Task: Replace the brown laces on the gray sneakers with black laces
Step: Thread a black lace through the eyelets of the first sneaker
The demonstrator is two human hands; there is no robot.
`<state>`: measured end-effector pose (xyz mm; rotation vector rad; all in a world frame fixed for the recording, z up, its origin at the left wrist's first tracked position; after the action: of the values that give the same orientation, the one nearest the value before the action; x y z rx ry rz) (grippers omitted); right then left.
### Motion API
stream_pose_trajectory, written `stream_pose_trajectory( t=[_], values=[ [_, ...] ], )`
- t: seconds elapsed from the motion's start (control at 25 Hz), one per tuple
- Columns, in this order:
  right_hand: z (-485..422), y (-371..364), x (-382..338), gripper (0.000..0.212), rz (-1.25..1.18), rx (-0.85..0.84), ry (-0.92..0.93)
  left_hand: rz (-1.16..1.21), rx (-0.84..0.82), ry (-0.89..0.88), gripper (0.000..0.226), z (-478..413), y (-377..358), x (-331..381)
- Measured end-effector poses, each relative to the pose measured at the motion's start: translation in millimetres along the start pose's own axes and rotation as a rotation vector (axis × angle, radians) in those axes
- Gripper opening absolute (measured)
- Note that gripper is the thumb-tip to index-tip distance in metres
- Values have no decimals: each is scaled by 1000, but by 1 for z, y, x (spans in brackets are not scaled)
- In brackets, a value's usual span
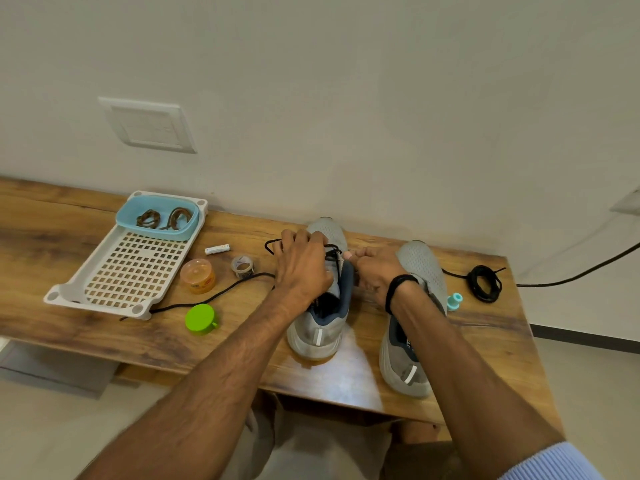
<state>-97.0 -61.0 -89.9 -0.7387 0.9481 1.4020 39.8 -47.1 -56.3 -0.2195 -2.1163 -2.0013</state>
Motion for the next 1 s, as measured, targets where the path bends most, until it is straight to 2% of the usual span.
stream_pose_trajectory(
  t=[0.12, 0.28, 0.4, 0.48, 0.6, 0.64, 0.68, 0.72, 0.76, 0.84, 0.92, 1.0],
  values=[
    [-6, -3, 2, 21, -25, 42, 10, -32, -85, -6, 63, -1, -4, -4],
    [-12, 5, 0, 44, 245, 152, 98, -25, -196, 79, 63, -3, -10, -12],
    [-18, 18, -8, 38, 376, 261, 146, -26, -212, 112, 62, -3, -11, -15],
    [-20, 31, -15, 7, 236, 391, 173, -26, -220, 125, 62, -3, -10, -16],
    [-1, 72, -41, 9, -108, 755, 361, -40, -224, 123, 62, -1, -6, -17],
    [12, 85, -50, 4, -236, 852, 432, -46, -223, 118, 62, -1, -6, -17],
    [15, 94, -53, 5, -347, 876, 459, -50, -223, 110, 62, -2, -6, -18],
    [13, 96, -52, 12, -430, 833, 428, -46, -226, 104, 63, -2, -6, -17],
    [9, 90, -47, 24, -398, 731, 338, -32, -229, 101, 63, -2, -6, -17],
    [-4, 56, -25, 50, -188, 417, 108, 11, -232, 98, 66, -3, -8, -17],
    [-8, 19, -8, 48, -117, 116, 4, 54, -229, 94, 72, -3, -9, -17],
    [-10, 2, -4, 38, 10, 73, 27, 91, -223, 99, 81, -4, -9, -17]
  ],
)
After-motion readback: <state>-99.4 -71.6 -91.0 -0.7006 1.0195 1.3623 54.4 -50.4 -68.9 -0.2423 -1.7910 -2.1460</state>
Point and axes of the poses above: each hand's wrist, its own z-axis away from the middle knuckle, its own y-axis out of the back of the hand, x = y × z, the point moved 4 cm from there along -z, towards the middle knuckle, and after that the axes turned 2 degrees about y, right-handed, at the moved point
